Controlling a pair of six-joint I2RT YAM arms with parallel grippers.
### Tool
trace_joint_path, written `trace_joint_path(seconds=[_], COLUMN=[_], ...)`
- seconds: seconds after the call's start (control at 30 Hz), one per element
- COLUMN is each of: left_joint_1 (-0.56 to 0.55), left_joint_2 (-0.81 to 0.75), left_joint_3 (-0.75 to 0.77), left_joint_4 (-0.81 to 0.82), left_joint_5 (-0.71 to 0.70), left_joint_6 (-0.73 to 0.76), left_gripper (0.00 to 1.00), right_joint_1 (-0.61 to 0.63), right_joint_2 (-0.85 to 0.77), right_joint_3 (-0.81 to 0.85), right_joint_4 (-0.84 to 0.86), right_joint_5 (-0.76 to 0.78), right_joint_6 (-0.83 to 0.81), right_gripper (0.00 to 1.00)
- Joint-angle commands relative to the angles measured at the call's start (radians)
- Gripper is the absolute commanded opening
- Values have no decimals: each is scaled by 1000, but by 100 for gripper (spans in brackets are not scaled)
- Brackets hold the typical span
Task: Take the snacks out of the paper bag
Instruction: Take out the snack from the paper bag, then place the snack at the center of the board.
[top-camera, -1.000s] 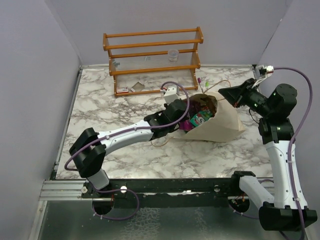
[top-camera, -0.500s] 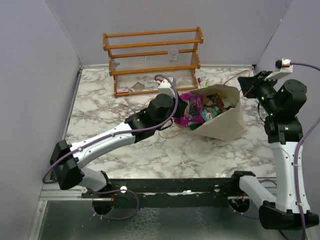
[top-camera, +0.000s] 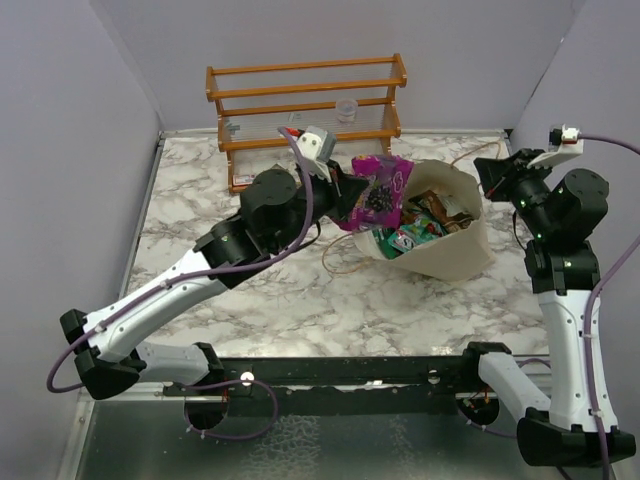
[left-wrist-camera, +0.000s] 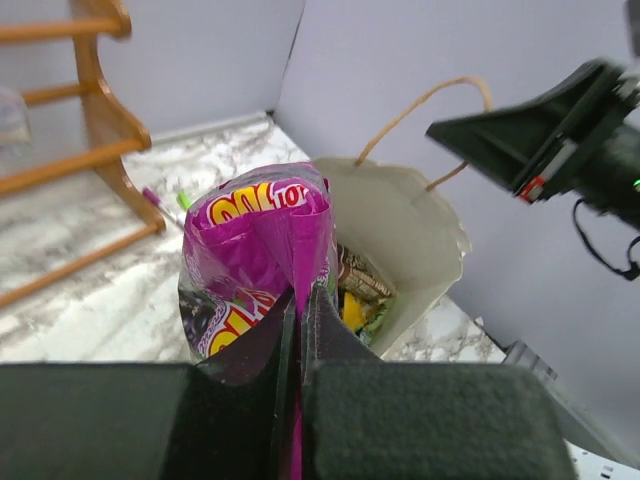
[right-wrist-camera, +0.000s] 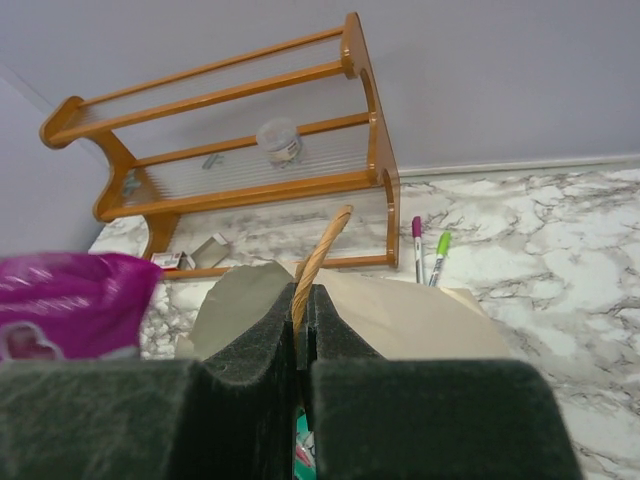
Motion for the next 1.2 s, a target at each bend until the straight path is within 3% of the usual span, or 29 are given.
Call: trace_joint_path(seconds=[0.0, 0.33, 0.47, 0.57, 0.73, 1.17], left_joint_1=[4, 9, 65, 170, 444, 682], left_joint_2=[-89, -129, -125, -115, -47, 187], left_joint_3=[140, 146, 108, 55, -41, -138], left_joint_4=[2, -262, -316, -339, -334, -91], left_joint_5=[-29, -491, -548, -455, -104, 417], left_joint_6=[142, 330, 332, 278, 130, -103], left_gripper=[0, 0, 0, 0, 0, 0], right_joint_1=[1, 1, 2, 3, 10, 18], right_joint_2=[-41, -64, -65, -69, -78, -87], right_joint_3=[-38, -64, -76, -89, -96, -79], right_joint_4=[63, 75, 90, 96, 95, 73], right_joint_5=[-42, -59, -78, -78, -72, -52], right_joint_6=[21, 20, 28, 30, 24, 9], right_gripper=[2, 2, 2, 2, 2, 2])
